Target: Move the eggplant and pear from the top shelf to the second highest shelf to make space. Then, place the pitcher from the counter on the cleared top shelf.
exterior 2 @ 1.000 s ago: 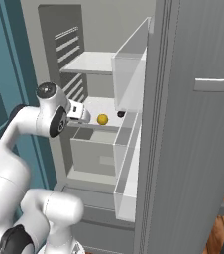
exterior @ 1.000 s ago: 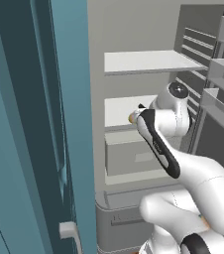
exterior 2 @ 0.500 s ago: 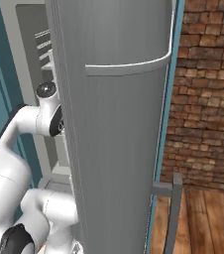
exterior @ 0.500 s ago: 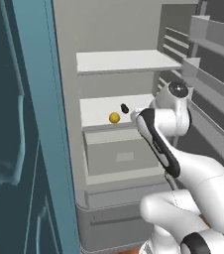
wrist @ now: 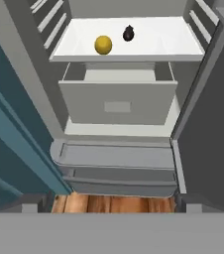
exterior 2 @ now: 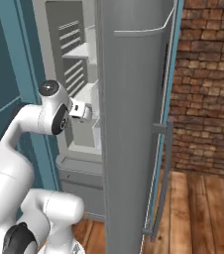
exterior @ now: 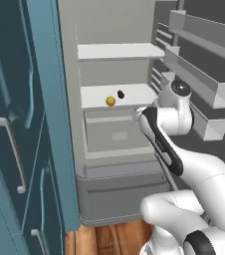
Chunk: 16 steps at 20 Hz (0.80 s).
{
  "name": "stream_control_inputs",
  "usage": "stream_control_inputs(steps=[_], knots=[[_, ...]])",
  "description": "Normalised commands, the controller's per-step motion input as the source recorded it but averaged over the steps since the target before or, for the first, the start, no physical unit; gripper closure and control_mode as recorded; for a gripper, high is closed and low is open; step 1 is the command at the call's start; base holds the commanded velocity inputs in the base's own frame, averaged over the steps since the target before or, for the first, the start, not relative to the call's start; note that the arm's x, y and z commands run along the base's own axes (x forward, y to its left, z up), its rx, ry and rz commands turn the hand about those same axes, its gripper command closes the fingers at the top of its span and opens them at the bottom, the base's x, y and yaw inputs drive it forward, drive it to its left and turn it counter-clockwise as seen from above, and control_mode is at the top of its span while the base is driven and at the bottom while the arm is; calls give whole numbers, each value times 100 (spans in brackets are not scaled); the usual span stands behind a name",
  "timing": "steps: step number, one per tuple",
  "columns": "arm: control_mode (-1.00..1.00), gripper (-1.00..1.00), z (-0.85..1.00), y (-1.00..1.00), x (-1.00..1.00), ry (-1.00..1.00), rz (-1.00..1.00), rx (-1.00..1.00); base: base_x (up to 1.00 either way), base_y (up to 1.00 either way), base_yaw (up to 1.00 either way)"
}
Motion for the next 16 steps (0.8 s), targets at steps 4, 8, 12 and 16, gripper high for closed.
stream_control_inputs(steps=[4,8,12,16], knots=[[100,-100,0,0,0,0,0,0,-100,-1,19],[100,-100,0,0,0,0,0,0,-86,-19,26],[100,-100,0,0,0,0,0,0,-63,-23,55],[100,-100,0,0,0,0,0,0,-47,-31,75]])
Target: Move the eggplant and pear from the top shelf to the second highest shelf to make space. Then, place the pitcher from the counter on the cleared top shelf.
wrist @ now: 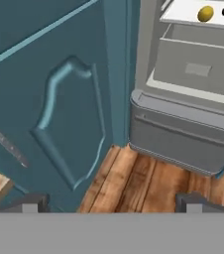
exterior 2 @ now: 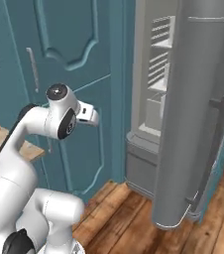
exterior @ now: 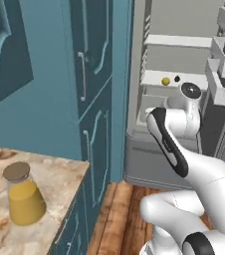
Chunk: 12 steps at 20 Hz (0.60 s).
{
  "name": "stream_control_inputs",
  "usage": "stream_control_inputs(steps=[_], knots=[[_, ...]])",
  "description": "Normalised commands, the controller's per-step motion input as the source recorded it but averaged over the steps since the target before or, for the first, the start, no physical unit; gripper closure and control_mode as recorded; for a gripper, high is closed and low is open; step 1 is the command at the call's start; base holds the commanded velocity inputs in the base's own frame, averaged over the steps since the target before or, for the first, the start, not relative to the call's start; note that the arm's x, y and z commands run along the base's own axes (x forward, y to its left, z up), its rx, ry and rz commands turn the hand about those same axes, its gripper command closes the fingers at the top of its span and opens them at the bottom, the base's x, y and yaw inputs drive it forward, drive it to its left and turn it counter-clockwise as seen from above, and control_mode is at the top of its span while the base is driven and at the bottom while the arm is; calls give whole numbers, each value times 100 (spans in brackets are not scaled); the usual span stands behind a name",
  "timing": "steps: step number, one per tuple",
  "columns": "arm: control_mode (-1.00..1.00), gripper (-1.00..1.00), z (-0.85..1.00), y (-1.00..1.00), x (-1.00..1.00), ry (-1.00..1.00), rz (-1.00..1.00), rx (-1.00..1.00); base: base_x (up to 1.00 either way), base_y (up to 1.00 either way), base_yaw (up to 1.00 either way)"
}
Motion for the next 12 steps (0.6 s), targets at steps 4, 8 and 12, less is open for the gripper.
stream_control_inputs(steps=[4,8,12], knots=[[100,-100,0,0,0,0,0,0,-45,-28,83],[100,-100,0,0,0,0,0,0,-41,-11,88],[100,-100,0,0,0,0,0,0,-26,-5,86]])
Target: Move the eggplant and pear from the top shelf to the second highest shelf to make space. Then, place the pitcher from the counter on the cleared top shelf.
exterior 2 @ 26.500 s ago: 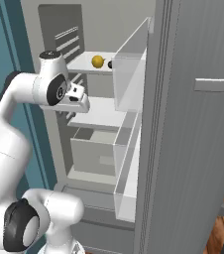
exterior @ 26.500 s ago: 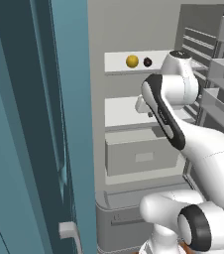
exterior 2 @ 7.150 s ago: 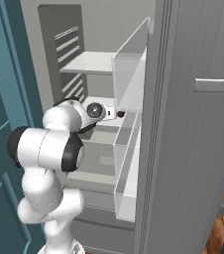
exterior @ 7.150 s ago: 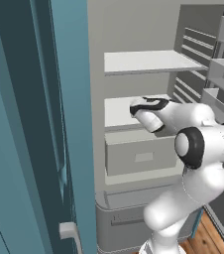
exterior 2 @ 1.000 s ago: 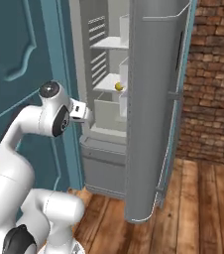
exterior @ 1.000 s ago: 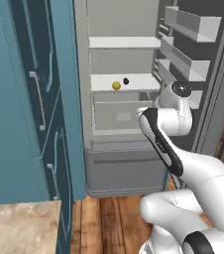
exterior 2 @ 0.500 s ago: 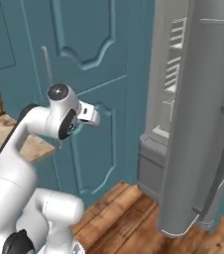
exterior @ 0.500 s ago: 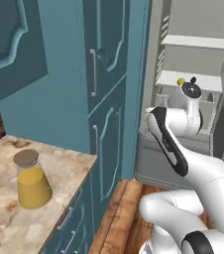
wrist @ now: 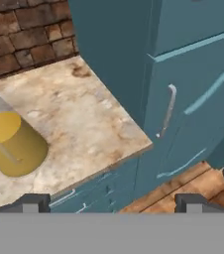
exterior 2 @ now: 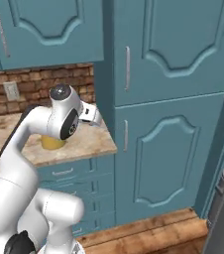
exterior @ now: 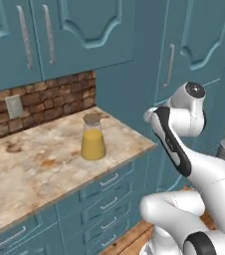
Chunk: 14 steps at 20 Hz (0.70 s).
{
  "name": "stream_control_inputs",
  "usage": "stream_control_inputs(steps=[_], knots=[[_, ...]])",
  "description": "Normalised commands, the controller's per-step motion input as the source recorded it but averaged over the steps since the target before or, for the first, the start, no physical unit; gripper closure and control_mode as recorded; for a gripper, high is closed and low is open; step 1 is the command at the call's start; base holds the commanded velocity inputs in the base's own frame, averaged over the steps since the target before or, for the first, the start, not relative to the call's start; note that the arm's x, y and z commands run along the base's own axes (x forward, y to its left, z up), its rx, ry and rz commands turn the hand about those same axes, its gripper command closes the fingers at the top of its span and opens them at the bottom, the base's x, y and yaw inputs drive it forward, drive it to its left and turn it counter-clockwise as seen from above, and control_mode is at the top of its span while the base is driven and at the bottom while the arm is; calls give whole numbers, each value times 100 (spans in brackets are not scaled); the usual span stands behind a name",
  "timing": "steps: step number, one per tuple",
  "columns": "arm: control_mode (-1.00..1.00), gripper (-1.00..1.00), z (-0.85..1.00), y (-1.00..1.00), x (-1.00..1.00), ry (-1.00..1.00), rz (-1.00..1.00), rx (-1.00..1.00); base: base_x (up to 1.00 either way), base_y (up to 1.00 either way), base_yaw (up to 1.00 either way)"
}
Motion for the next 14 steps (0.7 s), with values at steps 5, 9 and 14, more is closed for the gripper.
stream_control_inputs(steps=[5,9,14], knots=[[100,-100,0,0,0,0,0,0,5,0,70],[100,-100,0,0,0,0,0,0,26,0,53],[100,-100,0,0,0,0,0,0,35,0,39]])
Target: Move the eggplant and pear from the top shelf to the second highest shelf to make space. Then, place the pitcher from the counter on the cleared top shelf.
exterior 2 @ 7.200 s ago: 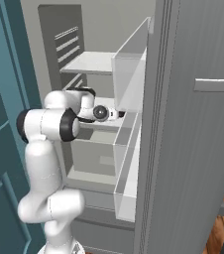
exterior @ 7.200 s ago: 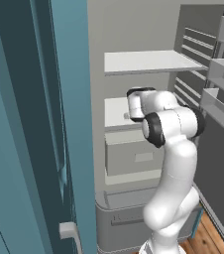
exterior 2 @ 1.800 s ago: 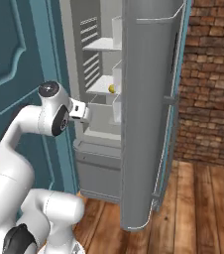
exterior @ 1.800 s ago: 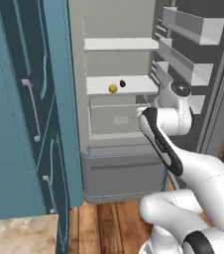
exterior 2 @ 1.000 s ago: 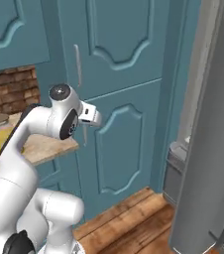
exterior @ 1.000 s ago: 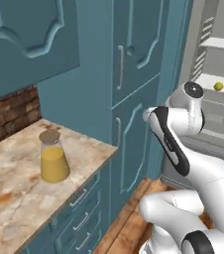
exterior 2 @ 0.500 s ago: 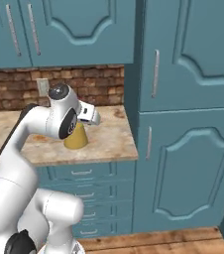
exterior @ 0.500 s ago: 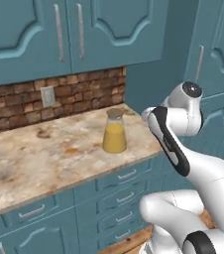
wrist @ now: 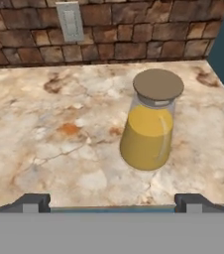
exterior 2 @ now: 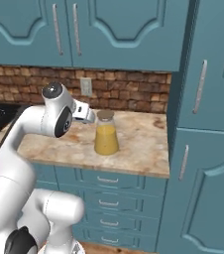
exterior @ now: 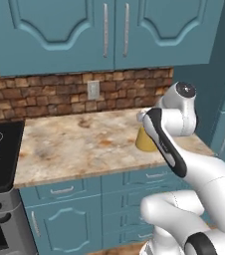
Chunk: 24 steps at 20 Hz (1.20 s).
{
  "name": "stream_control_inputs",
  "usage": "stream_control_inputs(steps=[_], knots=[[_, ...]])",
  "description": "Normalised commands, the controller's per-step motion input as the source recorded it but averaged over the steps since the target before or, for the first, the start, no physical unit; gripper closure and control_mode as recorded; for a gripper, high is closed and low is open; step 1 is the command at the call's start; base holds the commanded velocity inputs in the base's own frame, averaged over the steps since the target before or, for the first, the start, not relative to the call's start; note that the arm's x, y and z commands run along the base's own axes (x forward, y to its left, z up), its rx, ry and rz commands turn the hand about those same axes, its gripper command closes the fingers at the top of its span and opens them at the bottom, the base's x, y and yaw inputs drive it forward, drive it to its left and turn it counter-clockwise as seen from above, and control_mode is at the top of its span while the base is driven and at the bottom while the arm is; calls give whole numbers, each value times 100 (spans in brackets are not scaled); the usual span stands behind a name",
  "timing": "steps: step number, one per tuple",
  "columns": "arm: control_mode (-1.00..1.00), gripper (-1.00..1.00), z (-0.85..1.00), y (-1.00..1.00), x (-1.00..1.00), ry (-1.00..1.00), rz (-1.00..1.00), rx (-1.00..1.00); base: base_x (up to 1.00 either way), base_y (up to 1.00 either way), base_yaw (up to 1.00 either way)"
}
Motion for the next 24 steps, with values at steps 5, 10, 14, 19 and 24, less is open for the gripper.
stream_control_inputs(steps=[5,10,14,19,24], knots=[[-100,-100,-11,-2,7,0,2,0,36,0,16],[-100,-100,-50,-33,39,1,3,0,0,0,0],[-100,-100,-47,-51,45,6,0,0,0,0,0],[-100,-100,-30,-53,45,5,0,0,0,0,0],[-100,-100,-2,-59,17,1,6,0,0,0,0]])
